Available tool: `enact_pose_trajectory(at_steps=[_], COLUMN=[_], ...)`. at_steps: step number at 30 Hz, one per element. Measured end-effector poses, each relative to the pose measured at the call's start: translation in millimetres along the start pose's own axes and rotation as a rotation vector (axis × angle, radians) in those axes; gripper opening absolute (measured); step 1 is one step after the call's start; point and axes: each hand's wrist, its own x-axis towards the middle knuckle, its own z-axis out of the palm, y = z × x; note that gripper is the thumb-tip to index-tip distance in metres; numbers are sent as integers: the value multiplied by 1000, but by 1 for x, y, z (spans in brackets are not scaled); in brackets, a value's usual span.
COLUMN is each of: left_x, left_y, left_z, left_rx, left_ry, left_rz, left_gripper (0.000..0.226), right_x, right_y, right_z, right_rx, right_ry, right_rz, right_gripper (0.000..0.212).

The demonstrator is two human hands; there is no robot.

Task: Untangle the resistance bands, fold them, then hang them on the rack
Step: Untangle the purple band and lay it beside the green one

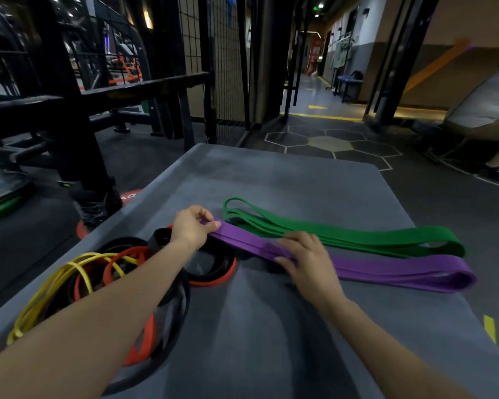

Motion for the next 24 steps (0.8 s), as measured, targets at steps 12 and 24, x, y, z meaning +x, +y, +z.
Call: enact_pose_trajectory(at_steps=[12,24], left_x=[-20,-56], left_y=[-13,-16], left_z=[-15,-8], left_rx=[322,811], left_ry=[-51,-166], left_rz=[177,155], left_gripper=[40,74], right_x=[33,43], right_y=[-47,-38], right_z=[39,39], right_rx=[-40,28], right_ry=[-329,-138], right_rz=[-25,161], right_gripper=[59,48])
